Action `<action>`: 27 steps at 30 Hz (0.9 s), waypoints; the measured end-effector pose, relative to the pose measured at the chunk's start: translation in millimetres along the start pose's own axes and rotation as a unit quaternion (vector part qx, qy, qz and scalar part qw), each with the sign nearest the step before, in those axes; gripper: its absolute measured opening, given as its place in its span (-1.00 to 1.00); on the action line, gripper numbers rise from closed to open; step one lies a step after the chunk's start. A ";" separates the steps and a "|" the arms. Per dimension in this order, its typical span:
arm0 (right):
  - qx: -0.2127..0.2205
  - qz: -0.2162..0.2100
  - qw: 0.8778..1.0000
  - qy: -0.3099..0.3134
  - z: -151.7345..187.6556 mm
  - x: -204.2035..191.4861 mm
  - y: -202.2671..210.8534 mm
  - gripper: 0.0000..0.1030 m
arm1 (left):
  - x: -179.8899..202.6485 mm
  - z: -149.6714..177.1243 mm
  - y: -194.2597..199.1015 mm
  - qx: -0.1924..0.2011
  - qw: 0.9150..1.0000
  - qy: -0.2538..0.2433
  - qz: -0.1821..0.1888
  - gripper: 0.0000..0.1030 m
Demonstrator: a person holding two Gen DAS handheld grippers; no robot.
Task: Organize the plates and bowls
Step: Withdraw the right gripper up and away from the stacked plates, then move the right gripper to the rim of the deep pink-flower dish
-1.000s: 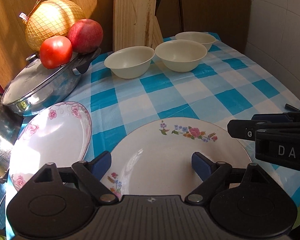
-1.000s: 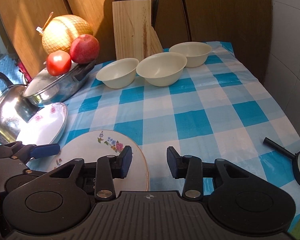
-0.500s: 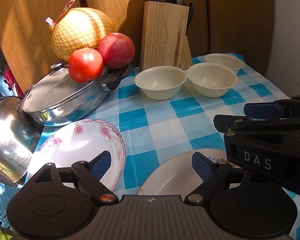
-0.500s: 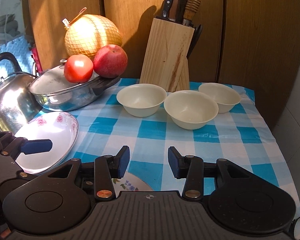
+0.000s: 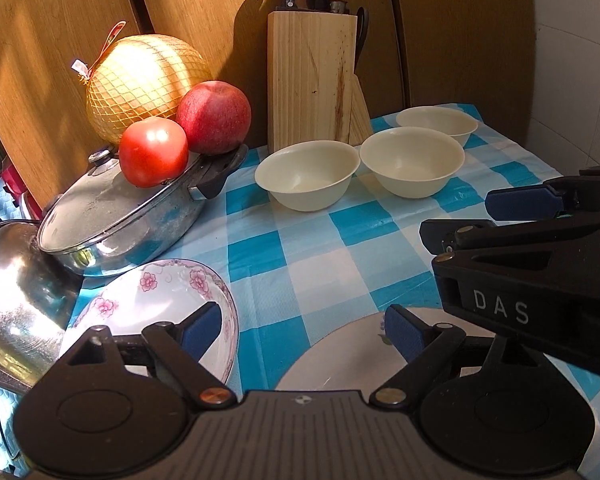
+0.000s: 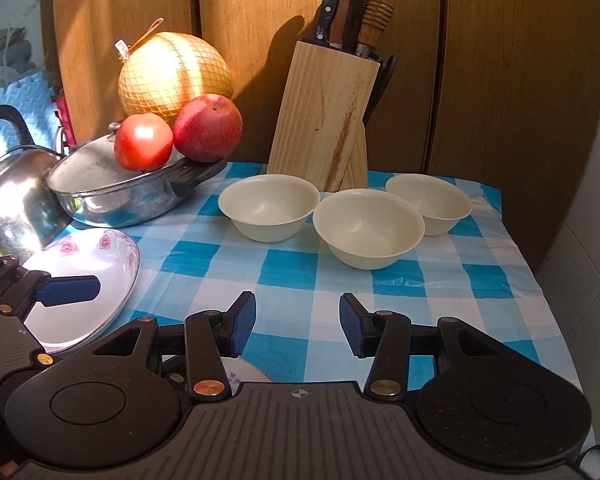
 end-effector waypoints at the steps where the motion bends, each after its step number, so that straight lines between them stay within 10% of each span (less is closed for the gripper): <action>1: 0.002 0.002 1.000 -0.002 -0.2 2.7 0.8 0.07 | 1.0 -3.4 -0.8 0.003 1.000 -0.002 -0.003 0.63; 27: 0.000 0.059 0.998 -0.014 -1.6 38.3 -7.1 0.12 | 26.4 -25.1 -20.0 0.001 1.000 -0.010 0.019 0.63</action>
Point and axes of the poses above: each gripper's, at about its wrist camera, not at the fingertips, and y roughly against the way its jaws point, x to its right, z to its underside, the point moved 4 cm from there along -y, roughly the way its jaws point
